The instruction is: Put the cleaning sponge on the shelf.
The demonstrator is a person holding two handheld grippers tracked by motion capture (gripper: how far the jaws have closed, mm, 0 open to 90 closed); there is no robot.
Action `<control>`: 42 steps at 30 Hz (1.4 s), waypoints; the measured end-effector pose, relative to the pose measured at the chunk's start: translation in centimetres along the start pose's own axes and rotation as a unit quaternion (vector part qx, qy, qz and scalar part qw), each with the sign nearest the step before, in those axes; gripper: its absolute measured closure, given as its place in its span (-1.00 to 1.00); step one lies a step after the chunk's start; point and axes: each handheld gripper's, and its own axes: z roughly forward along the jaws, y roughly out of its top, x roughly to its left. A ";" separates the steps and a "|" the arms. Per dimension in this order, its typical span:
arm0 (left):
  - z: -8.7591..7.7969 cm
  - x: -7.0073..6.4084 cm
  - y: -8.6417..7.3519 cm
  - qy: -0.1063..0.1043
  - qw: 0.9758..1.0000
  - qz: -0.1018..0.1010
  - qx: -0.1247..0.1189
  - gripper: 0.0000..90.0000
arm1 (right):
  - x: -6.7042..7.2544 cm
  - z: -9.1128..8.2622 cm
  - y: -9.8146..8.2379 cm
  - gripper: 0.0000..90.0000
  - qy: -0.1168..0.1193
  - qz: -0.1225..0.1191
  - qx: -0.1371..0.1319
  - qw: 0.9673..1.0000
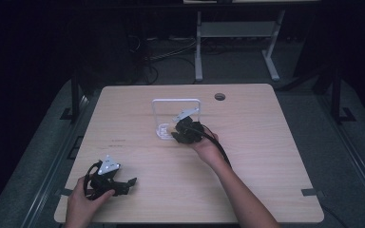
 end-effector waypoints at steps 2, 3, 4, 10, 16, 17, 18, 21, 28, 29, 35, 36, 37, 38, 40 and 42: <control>0.0 0.0 0.0 0.000 1.000 0.000 0.000 -0.72 | 0.2 0.0 -0.4 0.86 0.005 -0.002 0.005 1.000; 0.0 0.0 0.0 0.000 1.000 0.000 0.000 -0.72 | 0.3 0.0 -0.6 0.89 0.008 -0.006 0.007 1.000; 0.0 0.0 0.0 0.000 1.000 0.000 0.000 -0.72 | 0.3 0.1 -0.8 0.94 0.011 -0.007 0.008 1.000; 0.0 0.0 0.0 0.000 1.000 0.000 0.000 -0.72 | 0.8 0.7 -2.0 0.99 0.027 -0.005 0.023 0.999; 0.0 0.0 0.0 -0.001 1.000 -0.001 -0.001 -0.72 | 0.9 2.0 -2.8 0.99 0.036 -0.002 0.042 0.998; 0.0 0.0 0.0 -0.001 1.000 -0.001 -0.001 -0.72 | 0.9 2.0 -2.8 0.99 0.036 -0.002 0.042 0.998; 0.0 0.0 0.0 -0.001 1.000 0.000 0.000 -0.72 | 0.9 2.1 -2.9 0.99 0.036 0.000 0.043 0.998; 0.0 0.0 0.0 0.000 1.000 -0.001 0.000 -0.72 | 0.4 2.5 -3.4 0.99 0.032 0.005 0.051 0.998; 0.0 0.0 0.0 -0.001 1.000 -0.001 0.000 -0.72 | -0.4 2.5 -3.8 0.99 0.024 0.014 0.053 0.998; 0.0 0.0 0.0 -0.001 1.000 -0.001 0.000 -0.72 | -0.6 2.4 -3.8 0.99 0.022 0.014 0.052 0.998; 0.0 0.0 0.0 0.000 1.000 -0.001 -0.001 -0.72 | -1.0 2.1 -3.8 0.99 0.014 0.017 0.049 0.999; 0.0 0.0 0.0 0.000 1.000 0.000 -0.001 -0.72 | -1.1 2.0 -3.9 0.99 0.014 0.019 0.045 0.999; 0.0 0.0 0.0 0.000 1.000 0.000 0.000 -0.72 | -1.2 1.9 -3.8 0.99 0.010 0.020 0.045 0.999; 0.0 0.0 0.0 0.000 1.000 0.000 0.000 -0.72 | -1.2 1.9 -3.8 0.99 0.010 0.020 0.045 0.999; 0.0 0.0 0.0 0.000 1.000 -0.001 -0.001 -0.72 | -1.4 1.8 -3.8 0.99 0.007 0.020 0.041 0.999; 0.0 0.0 0.0 -0.001 1.000 0.000 0.000 -0.72 | -1.6 1.6 -3.8 0.99 0.002 0.023 0.040 0.999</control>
